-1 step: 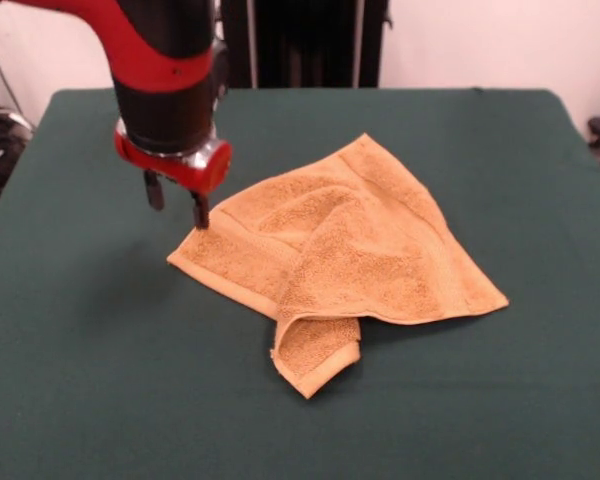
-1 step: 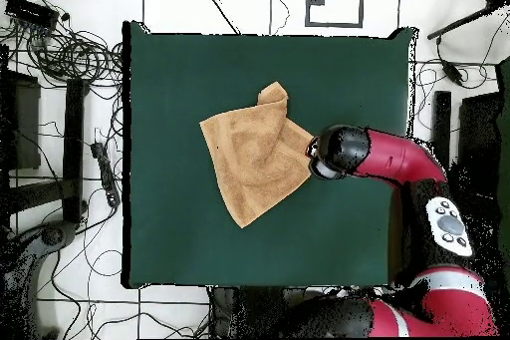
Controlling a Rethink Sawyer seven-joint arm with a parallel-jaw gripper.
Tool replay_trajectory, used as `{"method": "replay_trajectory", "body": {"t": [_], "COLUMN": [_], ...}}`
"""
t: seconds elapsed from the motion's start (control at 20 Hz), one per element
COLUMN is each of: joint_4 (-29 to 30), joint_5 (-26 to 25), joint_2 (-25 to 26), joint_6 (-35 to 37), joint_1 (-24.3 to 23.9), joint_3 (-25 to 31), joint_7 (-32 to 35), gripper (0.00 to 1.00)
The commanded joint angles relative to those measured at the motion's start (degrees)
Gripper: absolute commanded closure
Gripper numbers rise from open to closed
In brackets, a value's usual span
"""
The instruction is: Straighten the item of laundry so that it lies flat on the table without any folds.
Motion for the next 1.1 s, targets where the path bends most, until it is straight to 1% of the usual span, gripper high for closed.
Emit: {"method": "replay_trajectory", "body": {"t": [0.05, 0.3, 0.5, 0.6, 0.8, 0.95, 1.1], "joint_4": [-6.48, -6.30, -5.45, -4.82, -4.44, -4.36, -2.65], "joint_5": [1.74, 1.85, 2.22, 2.54, 1.90, 1.63, 2.64], "joint_2": [2.41, 3.84, 2.80, 3.38, 6.43, 8.45, 9.95], "joint_6": [6.93, 3.00, 4.68, 3.87, 2.76, 4.07, 1.45], "joint_1": [4.43, 4.56, 4.40, 4.31, 4.85, 5.56, 5.68], "joint_3": [5.03, 4.78, 4.61, 4.72, 3.70, 2.40, 2.41], "joint_7": [0.84, 1.97, 1.26, 1.82, 3.12, 4.47, 7.18], "gripper": [0.00, 0.00, 0.00, 0.00, 0.00, 0.00, 0.00]}}
